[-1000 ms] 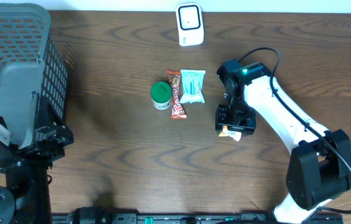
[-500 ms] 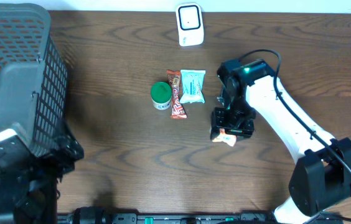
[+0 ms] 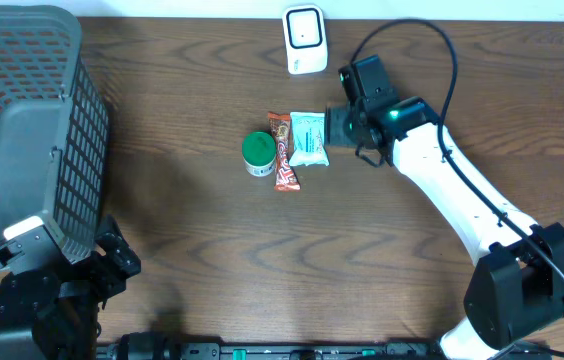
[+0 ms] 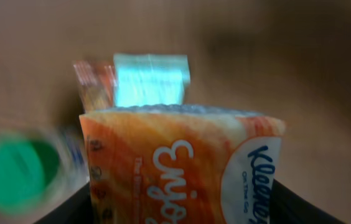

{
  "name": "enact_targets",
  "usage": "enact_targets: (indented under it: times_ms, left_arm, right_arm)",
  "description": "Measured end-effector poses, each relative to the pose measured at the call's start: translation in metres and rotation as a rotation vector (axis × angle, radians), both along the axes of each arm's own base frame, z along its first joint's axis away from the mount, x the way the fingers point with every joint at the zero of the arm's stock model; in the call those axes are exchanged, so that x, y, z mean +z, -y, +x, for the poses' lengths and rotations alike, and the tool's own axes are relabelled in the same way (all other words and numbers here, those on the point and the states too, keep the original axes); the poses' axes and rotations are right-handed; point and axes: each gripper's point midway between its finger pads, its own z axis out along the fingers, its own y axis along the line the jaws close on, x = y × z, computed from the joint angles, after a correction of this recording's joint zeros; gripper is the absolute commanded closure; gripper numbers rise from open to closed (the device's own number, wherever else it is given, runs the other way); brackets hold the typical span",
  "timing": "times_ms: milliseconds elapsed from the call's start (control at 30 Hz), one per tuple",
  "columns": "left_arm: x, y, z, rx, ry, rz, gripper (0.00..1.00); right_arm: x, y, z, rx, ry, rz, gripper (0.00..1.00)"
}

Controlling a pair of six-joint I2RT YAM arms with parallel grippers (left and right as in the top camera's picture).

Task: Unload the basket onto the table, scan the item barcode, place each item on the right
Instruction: 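Carry the tissue pack with the right gripper up to the scanner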

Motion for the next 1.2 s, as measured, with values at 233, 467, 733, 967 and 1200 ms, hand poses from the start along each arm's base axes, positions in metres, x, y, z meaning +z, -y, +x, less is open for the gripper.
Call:
enact_targets:
  times_ms: [233, 467, 733, 967, 1200]
  left_arm:
    - [0.0, -0.001, 0.0, 0.003, 0.0, 0.002, 0.02]
    - [0.0, -0.001, -0.001, 0.003, -0.001, 0.002, 0.02]
    - [0.0, -0.001, -0.001, 0.003, 0.0, 0.002, 0.02]
    - [0.0, -0.001, -0.001, 0.003, -0.001, 0.002, 0.02]
    - [0.0, -0.001, -0.001, 0.003, 0.0, 0.002, 0.02]
  right_arm:
    - [0.067, -0.015, 0.069, 0.035, 0.41, 0.017, 0.37]
    - [0.066, -0.037, 0.128, 0.067, 0.661, 0.008, 0.31]
    - [0.002, -0.048, 0.171, 0.056, 0.79, -0.022, 0.41]
    - [-0.017, -0.051, 0.2, 0.048, 0.801, -0.044, 0.38]
    - [-0.018, -0.052, 0.202, 0.06, 0.759, -0.073, 0.18]
